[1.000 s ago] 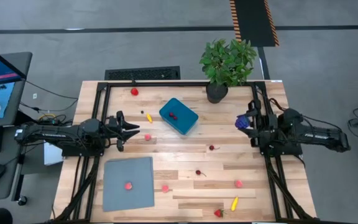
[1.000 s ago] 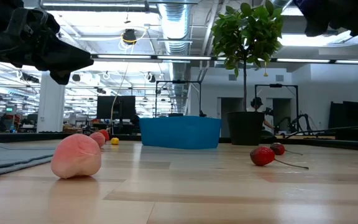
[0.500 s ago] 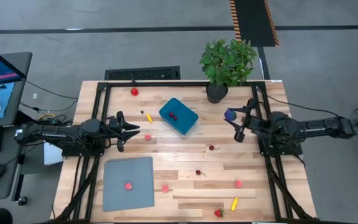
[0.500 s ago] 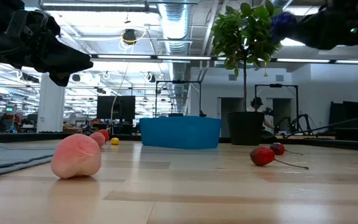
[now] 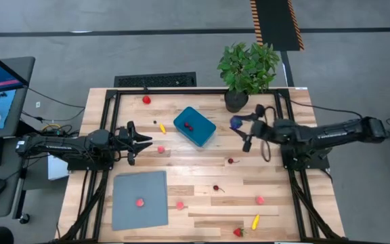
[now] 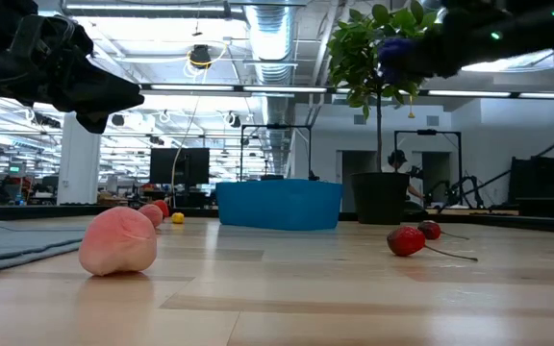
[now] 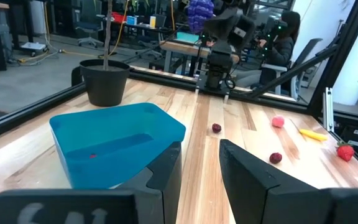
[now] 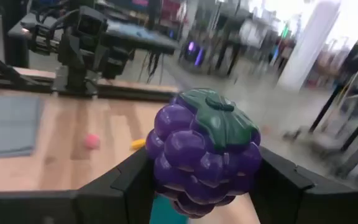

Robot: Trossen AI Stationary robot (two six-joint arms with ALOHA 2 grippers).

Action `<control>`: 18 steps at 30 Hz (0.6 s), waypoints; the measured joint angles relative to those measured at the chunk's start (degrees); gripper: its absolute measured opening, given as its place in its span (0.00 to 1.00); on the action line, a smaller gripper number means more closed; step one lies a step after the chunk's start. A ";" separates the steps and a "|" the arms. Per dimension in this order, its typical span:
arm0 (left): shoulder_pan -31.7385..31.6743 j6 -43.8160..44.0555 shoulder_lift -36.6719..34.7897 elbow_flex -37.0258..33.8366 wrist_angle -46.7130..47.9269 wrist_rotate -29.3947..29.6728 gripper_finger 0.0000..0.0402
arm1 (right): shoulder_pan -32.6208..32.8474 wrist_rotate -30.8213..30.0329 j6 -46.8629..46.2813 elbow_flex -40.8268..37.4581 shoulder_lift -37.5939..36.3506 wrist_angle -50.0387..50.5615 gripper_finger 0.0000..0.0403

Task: Pick and placing Produce into tupperware
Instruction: Put the grapes into the container

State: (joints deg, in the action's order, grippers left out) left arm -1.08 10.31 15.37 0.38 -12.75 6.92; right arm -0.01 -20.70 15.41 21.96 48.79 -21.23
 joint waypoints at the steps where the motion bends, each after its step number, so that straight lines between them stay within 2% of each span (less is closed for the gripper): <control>1: 0.00 0.00 -0.01 0.00 0.00 0.00 0.25 | 0.00 0.10 -2.21 2.13 1.88 2.11 0.58; 9: 0.00 0.41 -0.01 0.00 0.02 0.00 0.25 | -0.95 0.86 -17.06 20.74 19.28 17.66 0.58; 13: -0.02 0.55 -0.01 0.00 0.02 0.00 0.25 | -2.93 2.07 -21.34 28.75 26.00 25.33 0.58; 18: -0.02 1.22 -0.01 0.00 0.02 -0.03 0.25 | -6.93 7.77 -27.18 35.45 33.61 29.75 0.58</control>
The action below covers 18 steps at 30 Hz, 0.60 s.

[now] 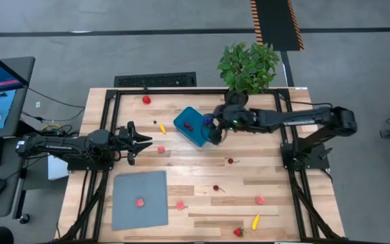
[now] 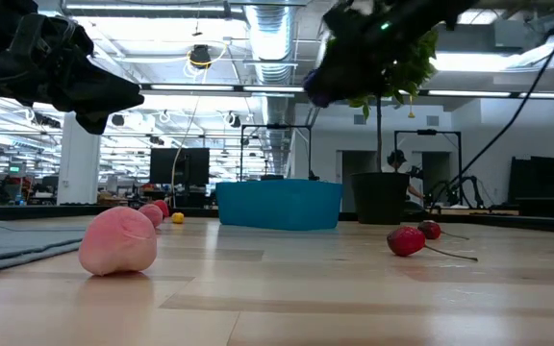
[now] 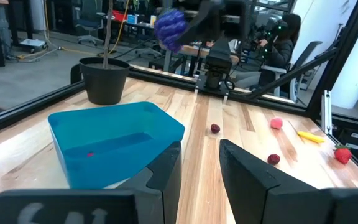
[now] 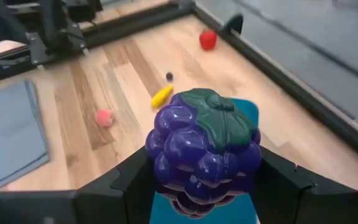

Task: Pick and placing Produce into tupperware
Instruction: Put the grapes into the container

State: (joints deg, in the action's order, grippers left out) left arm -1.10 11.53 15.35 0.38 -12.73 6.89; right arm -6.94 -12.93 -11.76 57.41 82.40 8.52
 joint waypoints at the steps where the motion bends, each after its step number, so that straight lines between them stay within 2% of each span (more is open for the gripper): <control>1: 0.00 0.19 0.00 0.00 0.03 -0.10 0.25 | -0.66 1.12 -0.25 0.92 1.45 0.23 0.58; 7: 0.01 0.89 0.01 0.00 0.24 -0.12 0.25 | -5.53 8.28 -5.17 7.58 9.64 4.95 0.58; 18: 0.02 1.40 0.02 0.00 0.77 -0.14 0.25 | -9.19 13.73 -5.83 14.14 21.10 10.40 0.58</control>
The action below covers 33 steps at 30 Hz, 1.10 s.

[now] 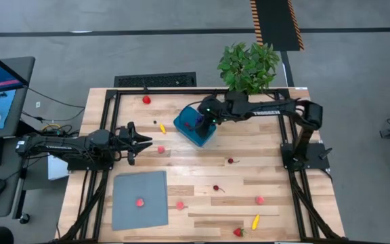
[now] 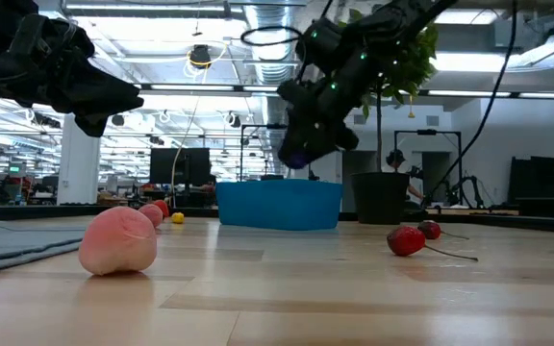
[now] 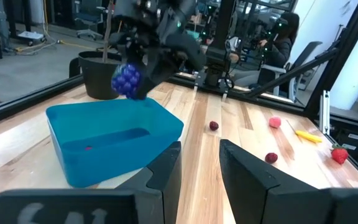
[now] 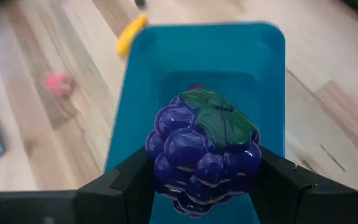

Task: Pick and placing Produce into tupperware
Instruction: Put the grapes into the container

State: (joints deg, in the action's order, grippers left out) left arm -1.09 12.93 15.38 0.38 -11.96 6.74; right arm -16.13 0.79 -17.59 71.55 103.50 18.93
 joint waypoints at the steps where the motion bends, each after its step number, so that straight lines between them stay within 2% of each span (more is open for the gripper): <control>1: 0.00 0.20 -0.02 0.00 0.14 -0.02 0.25 | -0.16 0.40 -0.02 0.59 0.73 0.30 0.58; 8: 0.00 0.65 0.00 0.00 1.06 -0.33 0.25 | -0.89 5.34 -1.03 2.80 5.62 1.45 0.58; 13: 0.00 0.77 0.00 0.00 1.04 -0.24 0.25 | -1.27 5.77 -1.03 4.41 8.46 3.62 0.58; 19: -0.02 0.81 0.00 0.00 1.02 -0.26 0.25 | -1.28 8.21 -0.94 4.98 9.15 3.19 0.60; 33: 0.00 0.85 0.00 0.00 1.02 -0.28 0.25 | -1.63 8.86 -0.67 4.98 9.33 3.75 0.62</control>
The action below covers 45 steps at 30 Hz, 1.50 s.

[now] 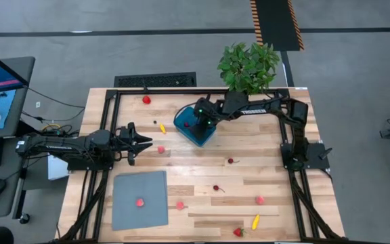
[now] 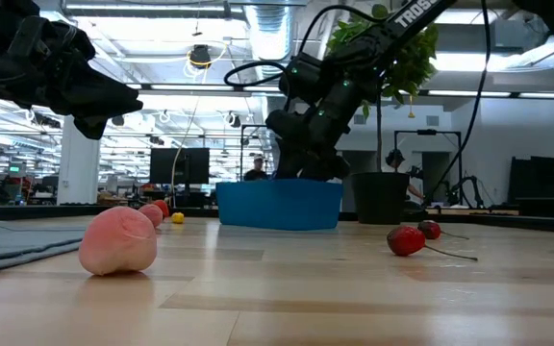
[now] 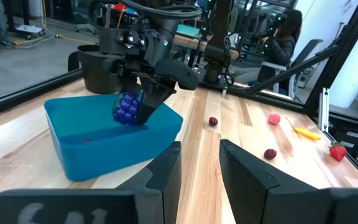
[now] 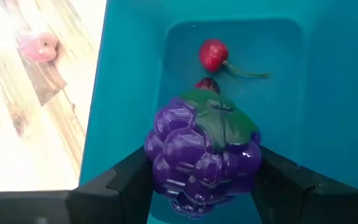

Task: Pick and placing Produce into tupperware
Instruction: Put the grapes into the container, then put the apricot into the container

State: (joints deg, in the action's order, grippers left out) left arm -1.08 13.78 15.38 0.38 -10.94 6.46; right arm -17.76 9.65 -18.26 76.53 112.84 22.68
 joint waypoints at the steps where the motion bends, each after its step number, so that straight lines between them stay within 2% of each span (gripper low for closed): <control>1: -0.02 0.00 0.00 0.00 0.00 0.00 0.25 | -0.02 -0.01 0.08 0.00 0.00 -0.06 0.62; 7: -0.02 0.36 0.00 0.00 -0.01 0.00 0.25 | 0.00 0.85 0.61 -0.02 0.00 -0.79 0.64; 17: -0.01 0.39 0.00 0.00 -0.01 0.00 0.25 | 0.52 0.81 1.05 -0.04 0.00 -1.53 0.75; 26: -0.02 0.37 0.00 0.00 0.02 0.00 0.25 | 1.84 0.70 3.94 -0.11 -2.37 -2.85 0.76; 34: -0.02 0.39 0.00 0.00 0.02 -0.01 0.25 | 6.80 0.78 11.97 -0.11 -11.86 -2.94 0.76; 40: 0.00 0.45 0.00 0.00 -0.02 0.00 0.25 | 11.64 0.79 17.07 -0.45 -21.87 -2.97 0.76; 45: -0.02 0.61 -0.01 0.00 -0.05 0.00 0.25 | 14.60 0.72 18.83 -3.76 -30.67 -3.00 0.76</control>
State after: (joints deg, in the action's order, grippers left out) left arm -1.10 14.39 15.37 0.38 -10.99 6.45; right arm -3.15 10.37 0.57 72.77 82.16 19.68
